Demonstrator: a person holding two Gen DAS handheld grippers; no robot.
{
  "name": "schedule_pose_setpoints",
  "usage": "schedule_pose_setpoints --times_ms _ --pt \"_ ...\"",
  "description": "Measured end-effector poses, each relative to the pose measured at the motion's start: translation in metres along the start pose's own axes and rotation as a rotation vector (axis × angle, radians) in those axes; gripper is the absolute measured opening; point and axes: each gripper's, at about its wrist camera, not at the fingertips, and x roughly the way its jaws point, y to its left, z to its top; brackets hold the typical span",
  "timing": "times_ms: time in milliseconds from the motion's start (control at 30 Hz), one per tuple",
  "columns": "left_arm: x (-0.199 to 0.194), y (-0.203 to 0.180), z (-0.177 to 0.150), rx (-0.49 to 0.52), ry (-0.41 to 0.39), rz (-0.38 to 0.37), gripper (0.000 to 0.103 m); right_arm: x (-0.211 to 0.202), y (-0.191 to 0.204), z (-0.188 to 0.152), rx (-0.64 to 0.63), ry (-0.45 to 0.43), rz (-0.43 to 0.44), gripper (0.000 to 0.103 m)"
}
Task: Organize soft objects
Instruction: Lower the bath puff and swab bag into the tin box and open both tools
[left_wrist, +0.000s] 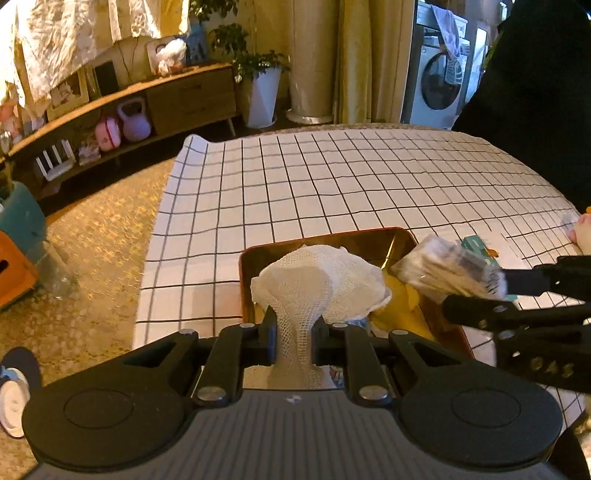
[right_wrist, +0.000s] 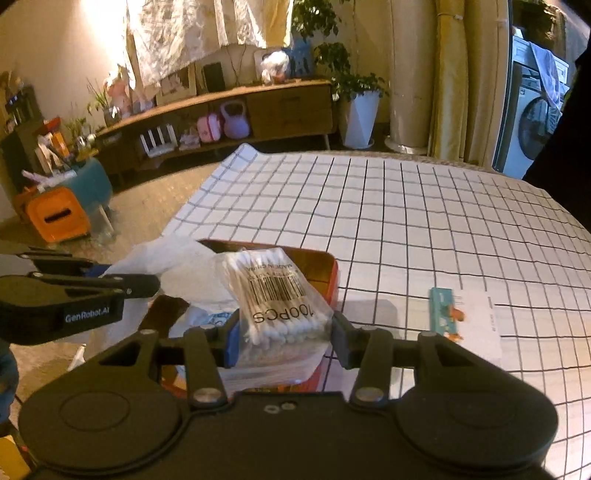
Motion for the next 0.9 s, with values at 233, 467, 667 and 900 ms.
schedule_pose_setpoints --times_ms 233,467,667,900 --pt "0.036 0.002 0.004 -0.057 0.029 -0.039 0.016 0.028 0.004 -0.001 -0.006 0.041 -0.027 0.046" --pt "0.058 0.003 0.006 -0.081 0.033 -0.054 0.016 0.042 0.019 -0.009 -0.063 0.066 -0.036 0.047" --pt "0.067 0.004 0.001 -0.078 0.051 -0.074 0.016 0.055 0.025 -0.013 -0.089 0.095 -0.038 0.049" --pt "0.070 0.002 -0.004 -0.062 0.061 -0.078 0.016 0.061 0.033 -0.018 -0.158 0.084 -0.058 0.053"
